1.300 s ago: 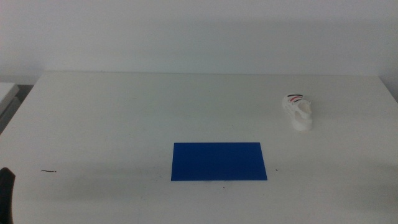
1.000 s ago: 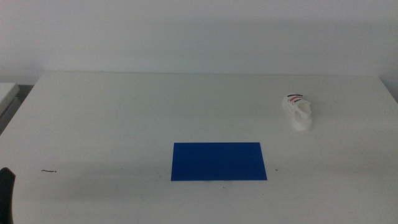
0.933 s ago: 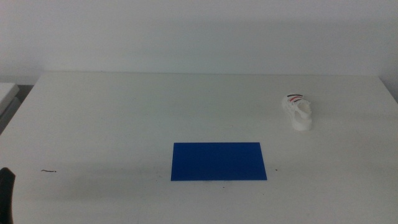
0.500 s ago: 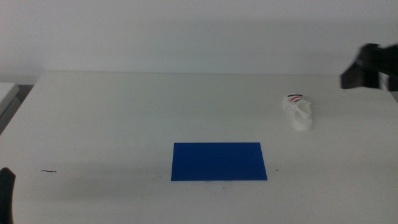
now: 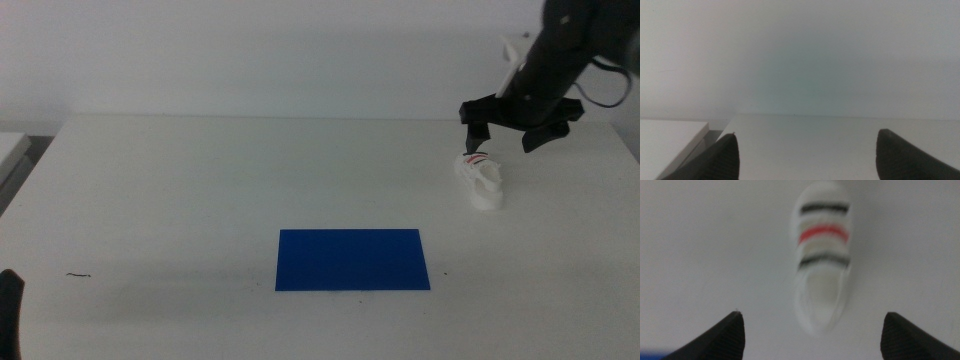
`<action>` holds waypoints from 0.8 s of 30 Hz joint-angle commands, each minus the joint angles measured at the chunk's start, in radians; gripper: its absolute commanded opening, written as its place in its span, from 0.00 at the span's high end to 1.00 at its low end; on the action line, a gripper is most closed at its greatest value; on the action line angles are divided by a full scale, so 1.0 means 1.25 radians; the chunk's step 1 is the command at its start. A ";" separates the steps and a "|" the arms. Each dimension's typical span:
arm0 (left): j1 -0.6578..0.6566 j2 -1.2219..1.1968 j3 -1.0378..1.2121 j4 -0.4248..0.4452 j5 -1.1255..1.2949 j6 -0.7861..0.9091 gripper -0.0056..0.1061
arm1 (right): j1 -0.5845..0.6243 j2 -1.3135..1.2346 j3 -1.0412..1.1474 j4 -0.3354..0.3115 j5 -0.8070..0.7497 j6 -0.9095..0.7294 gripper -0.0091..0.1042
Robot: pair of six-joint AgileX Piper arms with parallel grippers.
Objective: Use one arm to grab the shoe from the table and place it on the mat.
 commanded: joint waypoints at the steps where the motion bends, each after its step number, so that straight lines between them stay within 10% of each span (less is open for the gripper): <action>1: 0.000 -0.003 0.000 0.000 -0.009 -0.001 0.11 | -0.008 0.061 -0.067 -0.057 0.004 0.038 0.12; 12: 0.000 -0.003 0.000 0.000 -0.009 -0.001 0.11 | -0.009 0.219 -0.169 -0.079 -0.045 0.041 0.26; 19: 0.000 -0.003 0.000 0.000 -0.009 -0.001 0.11 | -0.017 0.234 -0.169 -0.070 -0.035 0.027 0.77; 24: 0.000 -0.003 0.000 0.000 -0.009 -0.001 0.11 | -0.002 0.198 -0.189 -0.076 0.032 0.020 0.80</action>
